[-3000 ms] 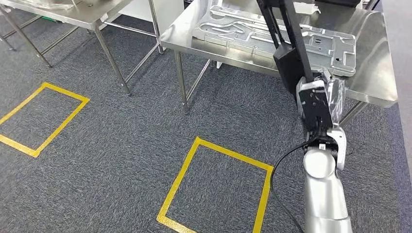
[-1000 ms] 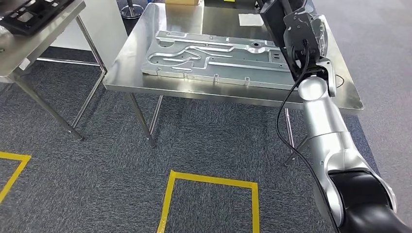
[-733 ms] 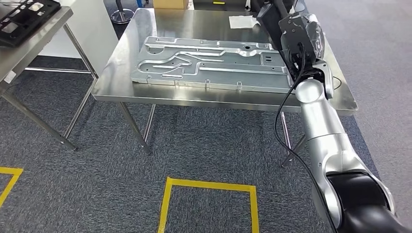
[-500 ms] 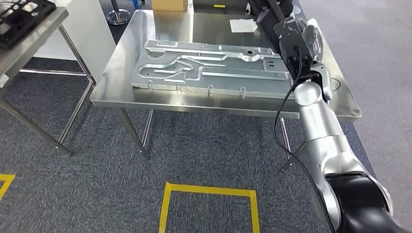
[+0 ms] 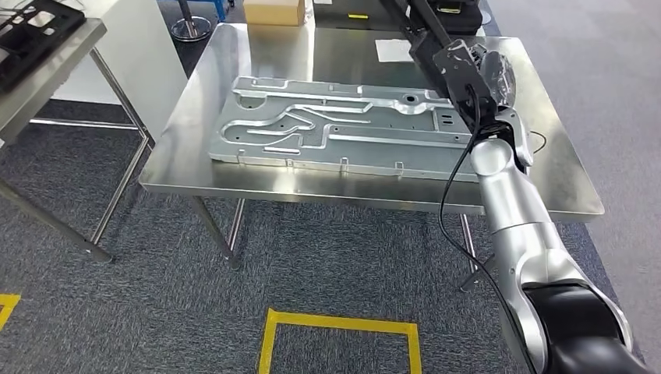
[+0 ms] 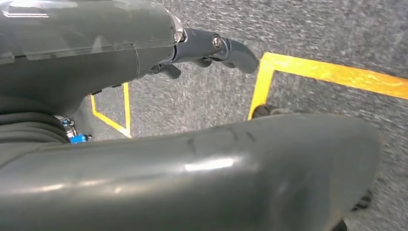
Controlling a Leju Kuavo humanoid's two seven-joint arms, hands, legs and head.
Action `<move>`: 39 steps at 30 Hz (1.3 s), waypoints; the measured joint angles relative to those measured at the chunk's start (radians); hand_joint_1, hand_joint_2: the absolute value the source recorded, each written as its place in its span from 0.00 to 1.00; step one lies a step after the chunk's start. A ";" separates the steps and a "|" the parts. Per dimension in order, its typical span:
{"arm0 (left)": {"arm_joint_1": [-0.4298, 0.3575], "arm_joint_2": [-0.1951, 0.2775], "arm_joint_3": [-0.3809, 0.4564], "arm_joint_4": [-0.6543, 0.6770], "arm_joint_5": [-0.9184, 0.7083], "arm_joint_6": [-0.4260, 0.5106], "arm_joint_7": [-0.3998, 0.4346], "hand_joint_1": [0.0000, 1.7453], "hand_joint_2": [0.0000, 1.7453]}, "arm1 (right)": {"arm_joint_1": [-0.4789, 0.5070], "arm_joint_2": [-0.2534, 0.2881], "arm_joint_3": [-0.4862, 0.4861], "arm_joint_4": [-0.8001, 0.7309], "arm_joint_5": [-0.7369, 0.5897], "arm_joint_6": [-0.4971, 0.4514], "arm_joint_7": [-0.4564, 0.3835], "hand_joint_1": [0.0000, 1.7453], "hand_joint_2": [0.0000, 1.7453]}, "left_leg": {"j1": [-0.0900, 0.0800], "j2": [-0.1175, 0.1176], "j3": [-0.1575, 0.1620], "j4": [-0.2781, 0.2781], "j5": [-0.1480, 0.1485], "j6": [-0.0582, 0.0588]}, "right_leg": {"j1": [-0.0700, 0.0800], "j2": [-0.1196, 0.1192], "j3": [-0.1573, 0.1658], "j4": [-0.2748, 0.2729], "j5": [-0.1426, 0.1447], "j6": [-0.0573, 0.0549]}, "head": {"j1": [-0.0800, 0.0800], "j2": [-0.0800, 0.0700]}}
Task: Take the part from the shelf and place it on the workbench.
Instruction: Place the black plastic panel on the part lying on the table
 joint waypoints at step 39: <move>-0.011 0.031 -0.011 -0.001 -0.112 -0.069 -0.005 0.00 0.00 | 0.140 0.020 0.028 -0.026 0.309 0.059 0.020 1.00 1.00 | 0.009 0.003 0.000 -0.021 -0.020 -0.007 | -0.024 0.003 -0.009 0.029 -0.017 0.024 | -0.004 0.000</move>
